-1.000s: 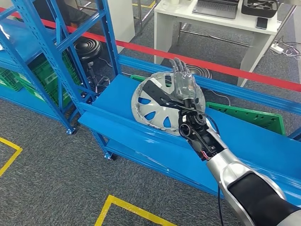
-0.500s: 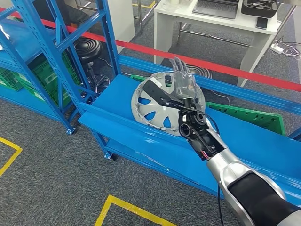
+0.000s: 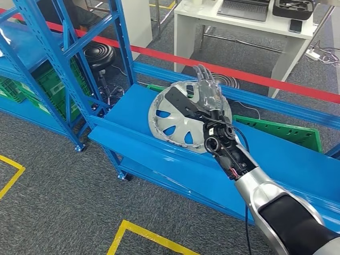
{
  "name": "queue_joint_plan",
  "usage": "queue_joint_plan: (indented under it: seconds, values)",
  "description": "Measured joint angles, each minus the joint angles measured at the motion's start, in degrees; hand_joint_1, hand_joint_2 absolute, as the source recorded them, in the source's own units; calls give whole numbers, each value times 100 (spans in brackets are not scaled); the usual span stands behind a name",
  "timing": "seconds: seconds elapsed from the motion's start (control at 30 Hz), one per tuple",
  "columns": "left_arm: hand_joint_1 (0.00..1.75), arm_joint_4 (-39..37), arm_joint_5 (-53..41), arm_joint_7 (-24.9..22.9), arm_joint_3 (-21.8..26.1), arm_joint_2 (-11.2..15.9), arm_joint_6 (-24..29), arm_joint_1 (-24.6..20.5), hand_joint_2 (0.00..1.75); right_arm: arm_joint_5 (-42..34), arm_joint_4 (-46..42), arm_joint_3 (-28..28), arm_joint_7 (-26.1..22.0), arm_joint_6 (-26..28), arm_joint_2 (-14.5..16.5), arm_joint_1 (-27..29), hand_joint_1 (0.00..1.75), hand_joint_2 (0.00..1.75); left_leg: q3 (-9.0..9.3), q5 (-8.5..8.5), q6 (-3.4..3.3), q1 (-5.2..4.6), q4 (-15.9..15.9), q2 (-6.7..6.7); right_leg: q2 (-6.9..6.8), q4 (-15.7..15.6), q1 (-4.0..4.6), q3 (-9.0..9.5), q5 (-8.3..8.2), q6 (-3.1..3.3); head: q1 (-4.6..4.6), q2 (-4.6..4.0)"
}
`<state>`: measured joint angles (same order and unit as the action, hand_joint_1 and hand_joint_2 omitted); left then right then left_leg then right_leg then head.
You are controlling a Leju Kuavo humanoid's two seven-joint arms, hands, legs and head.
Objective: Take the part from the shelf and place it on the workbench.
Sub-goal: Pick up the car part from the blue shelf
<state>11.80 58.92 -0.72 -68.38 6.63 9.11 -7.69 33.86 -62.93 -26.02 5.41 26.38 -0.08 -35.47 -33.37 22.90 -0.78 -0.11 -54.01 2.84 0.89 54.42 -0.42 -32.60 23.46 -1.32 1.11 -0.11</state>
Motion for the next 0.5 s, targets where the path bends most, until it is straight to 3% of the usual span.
queue_joint_plan:
  seconds: [0.23,0.5]
  values:
    - [0,0,4,0,35,-2,1,-2,0,-18,1,17,-21,-2,-5,-1,0,175,0,0,0,0,0,0,0,0,0,0,0,0,0,0]
    - [0,0,80,-2,128,-3,39,-1,0,-527,68,43,-407,-52,-14,-116,0,175,0,0,0,0,0,0,-1,0,0,0,0,0,1,0]
